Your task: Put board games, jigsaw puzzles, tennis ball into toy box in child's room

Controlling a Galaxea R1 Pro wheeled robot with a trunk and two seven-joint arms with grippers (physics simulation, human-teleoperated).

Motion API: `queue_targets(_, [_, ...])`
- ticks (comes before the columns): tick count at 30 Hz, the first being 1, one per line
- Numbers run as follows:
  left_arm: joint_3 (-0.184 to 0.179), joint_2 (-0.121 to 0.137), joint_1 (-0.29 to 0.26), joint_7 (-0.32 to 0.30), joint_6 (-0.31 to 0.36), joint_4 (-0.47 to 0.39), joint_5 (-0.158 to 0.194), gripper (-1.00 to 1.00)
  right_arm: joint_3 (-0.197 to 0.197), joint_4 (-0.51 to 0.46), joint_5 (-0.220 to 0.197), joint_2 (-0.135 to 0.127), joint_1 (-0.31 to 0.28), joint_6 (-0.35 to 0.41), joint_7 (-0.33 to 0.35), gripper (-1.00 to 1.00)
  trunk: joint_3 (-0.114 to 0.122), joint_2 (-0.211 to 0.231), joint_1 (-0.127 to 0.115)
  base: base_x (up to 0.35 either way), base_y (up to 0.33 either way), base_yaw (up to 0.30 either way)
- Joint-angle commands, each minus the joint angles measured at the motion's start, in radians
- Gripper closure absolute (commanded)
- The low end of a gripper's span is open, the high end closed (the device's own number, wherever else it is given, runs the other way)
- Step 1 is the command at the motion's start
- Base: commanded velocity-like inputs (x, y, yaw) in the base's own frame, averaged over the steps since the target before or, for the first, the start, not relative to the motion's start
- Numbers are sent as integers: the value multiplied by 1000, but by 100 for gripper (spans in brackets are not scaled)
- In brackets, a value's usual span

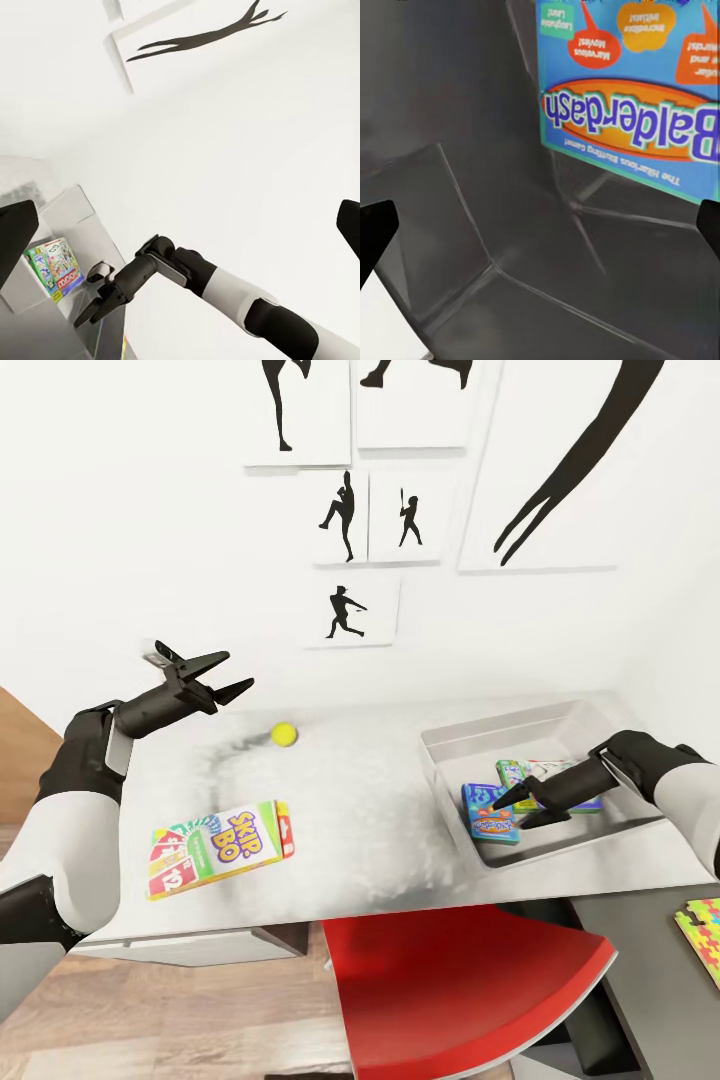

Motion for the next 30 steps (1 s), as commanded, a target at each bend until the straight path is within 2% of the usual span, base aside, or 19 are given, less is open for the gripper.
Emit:
queue_targets(1, [0,0,-1,-5,11,0,-2,-100,8,-2,-5,-1,-1,7,4,-100,-2,-2,1,0,0,0])
queue_targets(14, [3,0,-1,-5,11,3,-2,-100,5,4,-6,-6,-2,6,4,-100,-2,-2,1,0,0,0])
queue_targets(30, [5,1,-1,-5,11,6,-1,-100,-24,37,-8,-1,-3,7,4,-100,5,-2,1,0,0,0])
